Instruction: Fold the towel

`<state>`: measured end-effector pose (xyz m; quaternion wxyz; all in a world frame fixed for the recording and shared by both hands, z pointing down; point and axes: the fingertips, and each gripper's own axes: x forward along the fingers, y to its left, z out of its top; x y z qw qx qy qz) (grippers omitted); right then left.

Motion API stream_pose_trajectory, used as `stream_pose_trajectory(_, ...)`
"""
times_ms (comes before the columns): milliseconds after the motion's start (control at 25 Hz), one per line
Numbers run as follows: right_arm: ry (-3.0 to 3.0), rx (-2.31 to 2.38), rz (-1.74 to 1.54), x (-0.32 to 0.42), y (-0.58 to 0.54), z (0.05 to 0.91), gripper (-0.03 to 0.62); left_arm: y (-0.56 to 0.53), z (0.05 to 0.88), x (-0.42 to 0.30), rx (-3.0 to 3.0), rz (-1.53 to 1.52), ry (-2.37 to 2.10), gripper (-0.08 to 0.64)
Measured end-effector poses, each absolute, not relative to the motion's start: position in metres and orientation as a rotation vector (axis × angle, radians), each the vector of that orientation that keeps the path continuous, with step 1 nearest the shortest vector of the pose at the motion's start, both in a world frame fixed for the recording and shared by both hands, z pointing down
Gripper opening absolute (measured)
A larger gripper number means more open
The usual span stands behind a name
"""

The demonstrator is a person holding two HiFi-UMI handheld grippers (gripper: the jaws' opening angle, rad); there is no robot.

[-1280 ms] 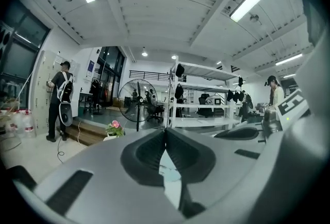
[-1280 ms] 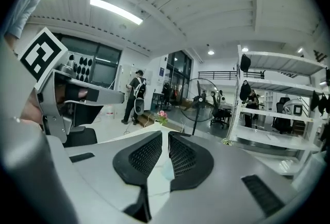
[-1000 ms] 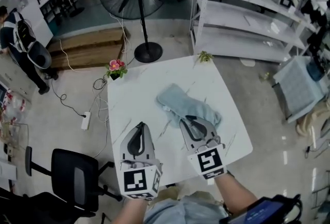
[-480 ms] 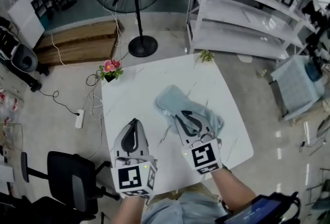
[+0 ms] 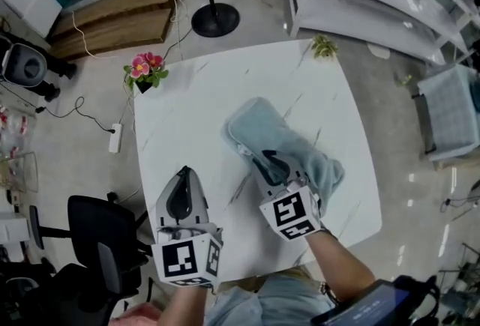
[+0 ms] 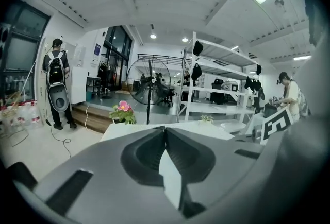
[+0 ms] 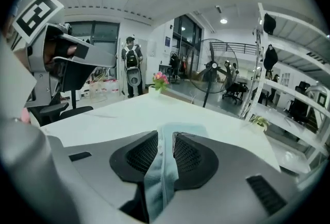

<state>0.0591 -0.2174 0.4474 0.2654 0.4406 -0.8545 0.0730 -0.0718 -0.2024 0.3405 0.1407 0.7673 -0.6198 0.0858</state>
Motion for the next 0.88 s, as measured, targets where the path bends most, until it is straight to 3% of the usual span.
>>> stream_pose_trajectory(240,-2.223,1.075,0.242,0.063,-0.224,0.493,0.110,-0.207,0.366,-0.065,2.145,0.330,-1.810,0.008)
stream_pose_trajectory(440,-2.138,1.034,0.248,0.067,-0.226,0.508,0.044,-0.201,0.365,-0.069,2.115,0.348,-1.841,0.008)
stream_pose_trajectory(560,-2.111,0.983,0.246,0.064,-0.221,0.517,0.103,-0.195,0.361,-0.074,2.110,0.328,-1.851,0.008)
stream_pose_trajectory(600,-2.095,0.987,0.227,0.065,-0.221,0.519,0.098,-0.193,0.360,-0.076,2.111,0.317,-1.853,0.008)
stream_pose_trajectory(680,-2.084,1.021,0.197,0.068,-0.225,0.516,0.029,-0.188,0.359,-0.082,2.113,0.293,-1.852,0.008)
stream_pose_trajectory(880,-2.163,1.146,0.239,0.065,-0.226,0.475,0.026,-0.168,0.342,-0.103,2.122,0.220,-1.876,0.008)
